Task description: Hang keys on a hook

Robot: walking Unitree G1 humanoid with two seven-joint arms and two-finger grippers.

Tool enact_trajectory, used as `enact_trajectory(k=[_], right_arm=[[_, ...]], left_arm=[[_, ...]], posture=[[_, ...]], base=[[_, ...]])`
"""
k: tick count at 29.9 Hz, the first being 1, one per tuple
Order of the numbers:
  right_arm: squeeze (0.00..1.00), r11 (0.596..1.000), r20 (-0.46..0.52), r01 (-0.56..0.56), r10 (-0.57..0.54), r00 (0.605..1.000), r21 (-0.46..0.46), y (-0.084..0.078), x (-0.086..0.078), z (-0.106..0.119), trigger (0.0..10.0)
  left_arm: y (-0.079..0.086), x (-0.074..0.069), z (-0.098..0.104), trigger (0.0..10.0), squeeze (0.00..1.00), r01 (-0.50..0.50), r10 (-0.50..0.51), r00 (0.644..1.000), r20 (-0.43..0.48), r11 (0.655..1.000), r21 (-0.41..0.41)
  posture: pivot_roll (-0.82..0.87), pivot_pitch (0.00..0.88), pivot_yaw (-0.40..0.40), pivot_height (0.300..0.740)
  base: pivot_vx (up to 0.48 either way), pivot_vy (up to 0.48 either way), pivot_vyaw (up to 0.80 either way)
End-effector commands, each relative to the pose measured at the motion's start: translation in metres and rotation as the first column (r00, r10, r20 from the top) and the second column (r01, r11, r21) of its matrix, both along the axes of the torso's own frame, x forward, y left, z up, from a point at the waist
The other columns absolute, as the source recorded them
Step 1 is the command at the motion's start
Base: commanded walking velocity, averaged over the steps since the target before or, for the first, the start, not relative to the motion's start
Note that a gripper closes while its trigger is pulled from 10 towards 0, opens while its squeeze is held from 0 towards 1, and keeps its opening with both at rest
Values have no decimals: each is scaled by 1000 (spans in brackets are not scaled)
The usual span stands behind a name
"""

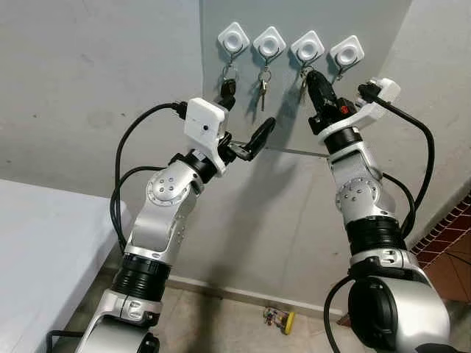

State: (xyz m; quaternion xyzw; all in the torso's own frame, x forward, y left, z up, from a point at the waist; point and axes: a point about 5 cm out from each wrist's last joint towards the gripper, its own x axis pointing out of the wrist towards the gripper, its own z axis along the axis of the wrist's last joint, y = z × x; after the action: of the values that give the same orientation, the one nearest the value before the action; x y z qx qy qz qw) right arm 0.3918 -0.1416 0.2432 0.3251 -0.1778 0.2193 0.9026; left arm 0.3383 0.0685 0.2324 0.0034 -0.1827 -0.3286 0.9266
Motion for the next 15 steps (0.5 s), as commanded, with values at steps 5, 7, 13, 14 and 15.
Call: enact_trajectory(k=[5, 7, 13, 14, 15], right_arm=[[0, 996, -27, -12, 15, 1000, 88, -4, 3, 6, 10000], [0, 993, -63, -32, 39, 997, 110, -3, 4, 2, 10000], [1000, 993, -26, -59, 62, 998, 98, -2, -1, -4, 10000], [1000, 998, -8, -43, 44, 999, 48, -1, -3, -6, 10000], [1000, 999, 5, -31, 31, 1000, 12, 0, -4, -8, 10000]], left_arm=[[-1, -1, 7, 10000, 0, 8, -8, 1000, 22, 1000, 6], [0, -1, 8, 10000, 0, 4, -4, 1000, 21, 1000, 3], [2, -1, 7, 10000, 0, -8, 8, 1000, 6, 1000, -10], [2, -1, 6, 10000, 0, -14, 14, 1000, 2, 1000, -10], [3, -1, 5, 10000, 0, -18, 18, 1000, 0, 1000, -10]], posture=[[68, 0, -39, 740], [69, 0, -40, 740], [78, 0, -46, 740], [78, 0, -46, 740], [82, 0, -49, 740]], base=[[0, 0, 0], [0, 0, 0], [0, 0, 0], [0, 0, 0], [0, 0, 0]])
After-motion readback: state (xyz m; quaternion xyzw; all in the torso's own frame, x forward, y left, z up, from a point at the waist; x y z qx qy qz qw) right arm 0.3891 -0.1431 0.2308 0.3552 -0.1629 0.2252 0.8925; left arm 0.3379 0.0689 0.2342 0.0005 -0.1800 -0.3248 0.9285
